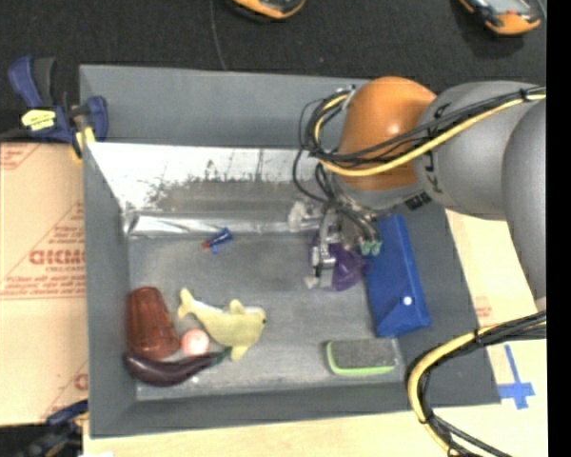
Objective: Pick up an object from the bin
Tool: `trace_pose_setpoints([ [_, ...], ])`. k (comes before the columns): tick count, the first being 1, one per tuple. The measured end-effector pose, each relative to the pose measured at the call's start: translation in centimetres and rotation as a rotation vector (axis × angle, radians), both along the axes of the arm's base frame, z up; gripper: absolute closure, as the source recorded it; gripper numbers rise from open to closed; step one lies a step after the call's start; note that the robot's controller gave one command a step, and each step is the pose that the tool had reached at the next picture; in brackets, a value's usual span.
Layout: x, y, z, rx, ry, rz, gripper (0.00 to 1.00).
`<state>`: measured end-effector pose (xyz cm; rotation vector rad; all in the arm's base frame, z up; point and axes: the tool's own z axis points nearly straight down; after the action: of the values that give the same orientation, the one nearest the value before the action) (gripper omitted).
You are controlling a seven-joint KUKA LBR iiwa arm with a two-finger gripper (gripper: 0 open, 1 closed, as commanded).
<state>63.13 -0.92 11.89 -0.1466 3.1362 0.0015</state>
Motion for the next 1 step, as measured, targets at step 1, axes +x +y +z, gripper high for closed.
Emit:
trace_pose_setpoints([
  [1, -1.47, -2.14, -2.94, -0.003, -0.008, 0.058, 0.00],
])
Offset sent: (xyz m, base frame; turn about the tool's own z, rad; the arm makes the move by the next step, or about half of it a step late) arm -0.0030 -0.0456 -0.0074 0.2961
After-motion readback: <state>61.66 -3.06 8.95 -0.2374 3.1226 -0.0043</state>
